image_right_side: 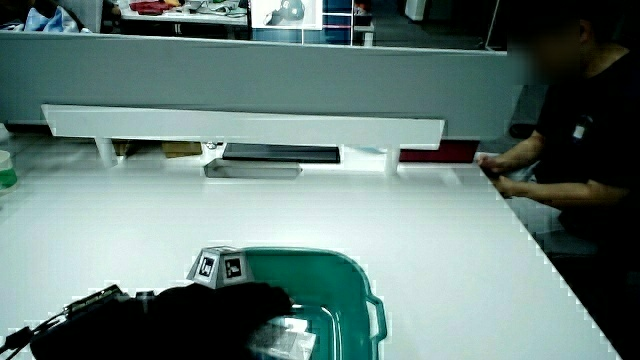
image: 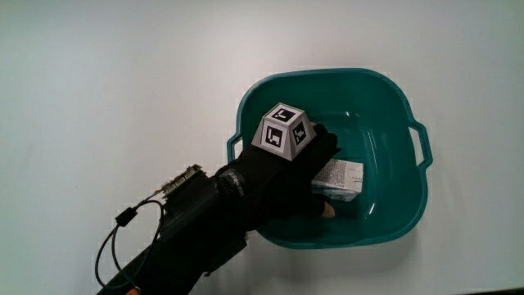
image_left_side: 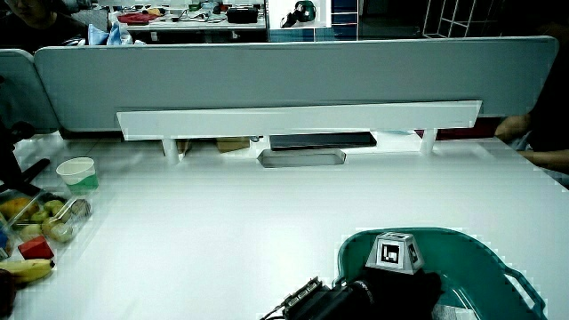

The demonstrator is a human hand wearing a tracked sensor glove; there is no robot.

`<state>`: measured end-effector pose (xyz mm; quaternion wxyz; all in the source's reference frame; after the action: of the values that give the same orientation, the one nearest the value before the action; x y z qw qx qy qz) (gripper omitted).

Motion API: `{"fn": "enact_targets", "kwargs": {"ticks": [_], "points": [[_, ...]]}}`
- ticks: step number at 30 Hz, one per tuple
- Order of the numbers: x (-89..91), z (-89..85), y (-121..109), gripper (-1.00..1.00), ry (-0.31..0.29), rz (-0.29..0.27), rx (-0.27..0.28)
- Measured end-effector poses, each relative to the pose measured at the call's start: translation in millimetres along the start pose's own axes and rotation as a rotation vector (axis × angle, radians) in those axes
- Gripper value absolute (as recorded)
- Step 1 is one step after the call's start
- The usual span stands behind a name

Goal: Pick milk from plate

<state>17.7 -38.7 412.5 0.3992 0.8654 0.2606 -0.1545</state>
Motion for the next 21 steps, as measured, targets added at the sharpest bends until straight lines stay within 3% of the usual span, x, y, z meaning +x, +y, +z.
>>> {"fn": "enact_targets", "kwargs": {"ticks": [21], "points": [[-0.6, 3.0, -0.5, 0.79, -0.066, -0.041, 0.084]]}}
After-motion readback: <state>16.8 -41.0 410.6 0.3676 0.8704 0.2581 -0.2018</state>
